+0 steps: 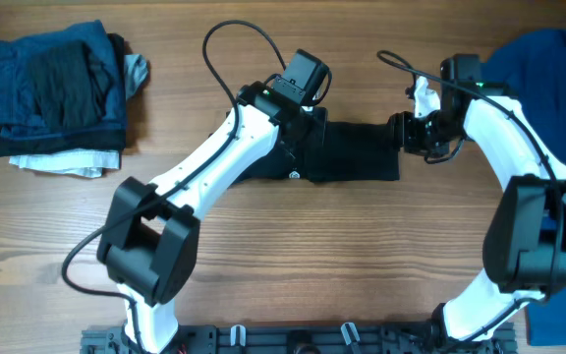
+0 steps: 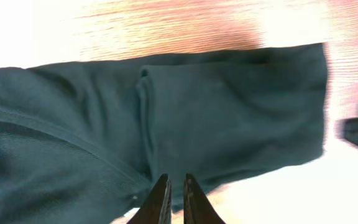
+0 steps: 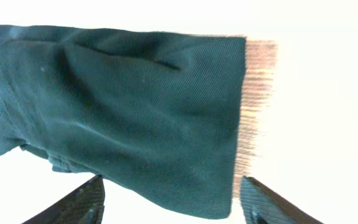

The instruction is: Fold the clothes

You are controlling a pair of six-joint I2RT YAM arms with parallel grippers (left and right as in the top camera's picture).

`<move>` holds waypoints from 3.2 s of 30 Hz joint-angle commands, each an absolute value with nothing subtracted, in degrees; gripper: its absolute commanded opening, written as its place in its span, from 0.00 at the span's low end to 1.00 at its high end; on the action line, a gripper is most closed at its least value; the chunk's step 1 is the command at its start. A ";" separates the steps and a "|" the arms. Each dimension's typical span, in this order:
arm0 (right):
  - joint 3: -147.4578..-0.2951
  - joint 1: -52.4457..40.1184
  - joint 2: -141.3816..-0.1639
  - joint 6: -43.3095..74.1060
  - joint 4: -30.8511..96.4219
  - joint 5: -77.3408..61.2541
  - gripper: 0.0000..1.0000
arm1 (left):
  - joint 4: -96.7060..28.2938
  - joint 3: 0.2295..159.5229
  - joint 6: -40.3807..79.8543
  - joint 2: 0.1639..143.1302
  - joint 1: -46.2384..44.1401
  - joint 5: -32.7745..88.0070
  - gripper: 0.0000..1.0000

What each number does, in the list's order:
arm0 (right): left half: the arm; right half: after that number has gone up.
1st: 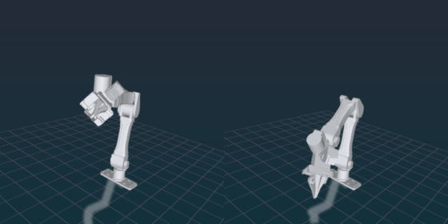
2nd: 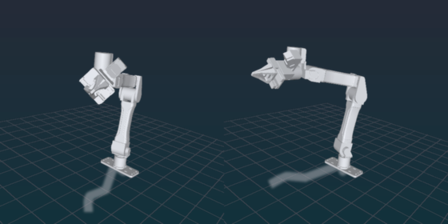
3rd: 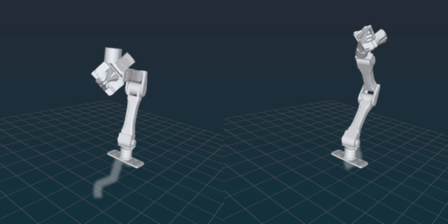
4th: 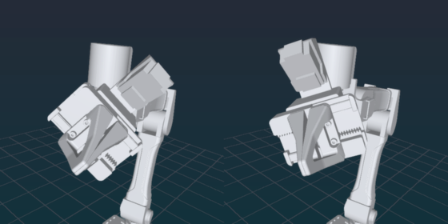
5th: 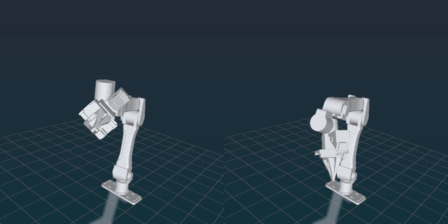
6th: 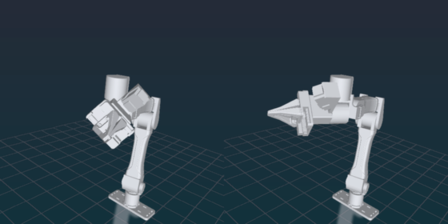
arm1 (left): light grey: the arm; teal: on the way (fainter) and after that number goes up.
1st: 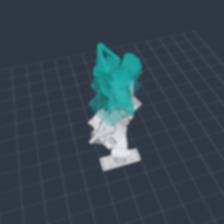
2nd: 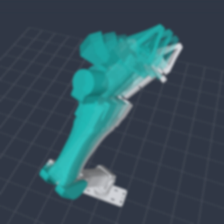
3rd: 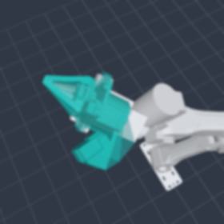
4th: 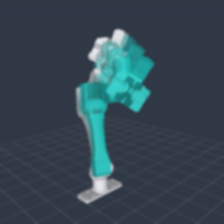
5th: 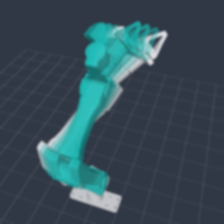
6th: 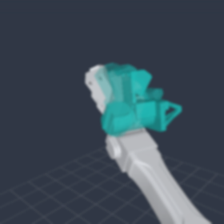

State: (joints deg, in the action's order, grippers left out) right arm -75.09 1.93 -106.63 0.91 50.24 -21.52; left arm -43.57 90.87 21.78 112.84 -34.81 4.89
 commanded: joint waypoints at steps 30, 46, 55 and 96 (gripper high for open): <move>-59.51 -3.49 -108.62 1.58 25.89 -13.93 0.29 | -44.38 90.76 21.87 117.82 -34.13 -1.58 0.08; -61.52 5.45 -104.09 5.48 28.82 -12.14 0.04 | -41.30 90.80 21.47 113.80 -30.39 21.78 0.04; -61.52 8.49 -96.18 4.54 33.12 -12.95 0.04 | -33.80 90.76 24.97 118.39 -32.91 31.92 0.04; -61.49 8.14 -95.64 4.71 35.46 -13.56 0.04 | -31.35 91.61 27.70 118.98 -37.26 24.84 0.04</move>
State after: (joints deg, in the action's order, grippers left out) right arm -60.88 8.29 -96.62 4.89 35.38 -13.02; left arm -31.35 91.35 27.14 118.28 -36.71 30.24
